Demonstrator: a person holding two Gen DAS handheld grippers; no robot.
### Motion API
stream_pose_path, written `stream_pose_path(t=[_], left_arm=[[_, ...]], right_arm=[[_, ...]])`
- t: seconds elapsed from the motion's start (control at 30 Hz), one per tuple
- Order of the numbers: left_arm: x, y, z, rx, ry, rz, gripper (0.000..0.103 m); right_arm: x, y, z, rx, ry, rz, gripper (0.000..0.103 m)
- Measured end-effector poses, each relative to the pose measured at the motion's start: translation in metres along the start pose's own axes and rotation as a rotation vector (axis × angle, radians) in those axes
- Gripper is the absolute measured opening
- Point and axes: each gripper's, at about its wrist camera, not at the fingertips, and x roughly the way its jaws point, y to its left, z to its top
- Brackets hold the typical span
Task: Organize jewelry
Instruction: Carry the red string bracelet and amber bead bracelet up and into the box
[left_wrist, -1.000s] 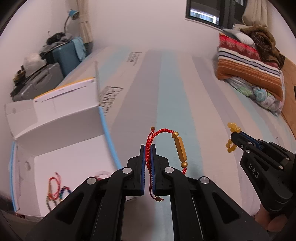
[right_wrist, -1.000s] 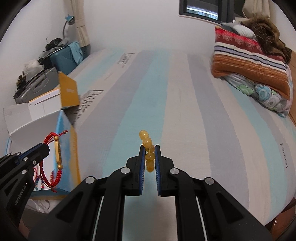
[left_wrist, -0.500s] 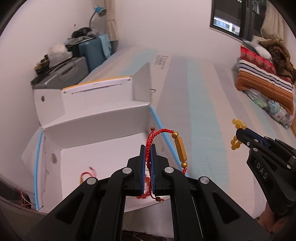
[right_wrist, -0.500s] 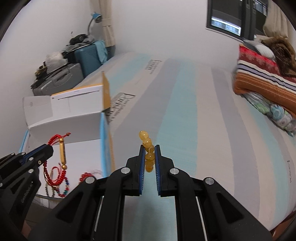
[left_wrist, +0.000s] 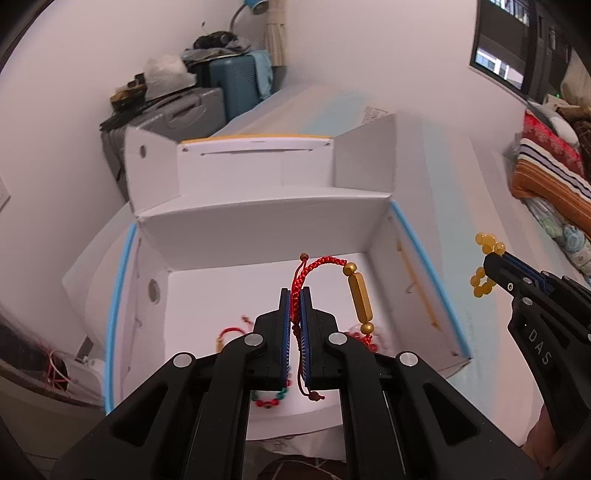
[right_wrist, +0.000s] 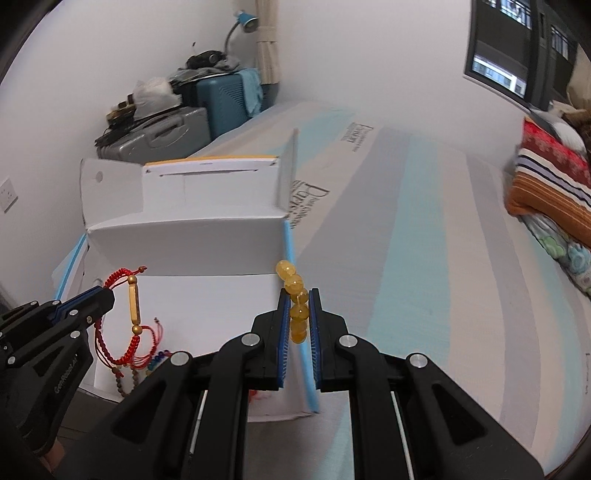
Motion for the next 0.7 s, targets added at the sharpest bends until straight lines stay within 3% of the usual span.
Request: stream_pose_path(t=[0.7], left_arm=[[0.051, 0.060, -0.025, -0.070, 0.099, 0.043, 0.005]], right_arm=[[0.066, 0.064, -0.022, -0.060, 0.099, 0.078, 0.009]])
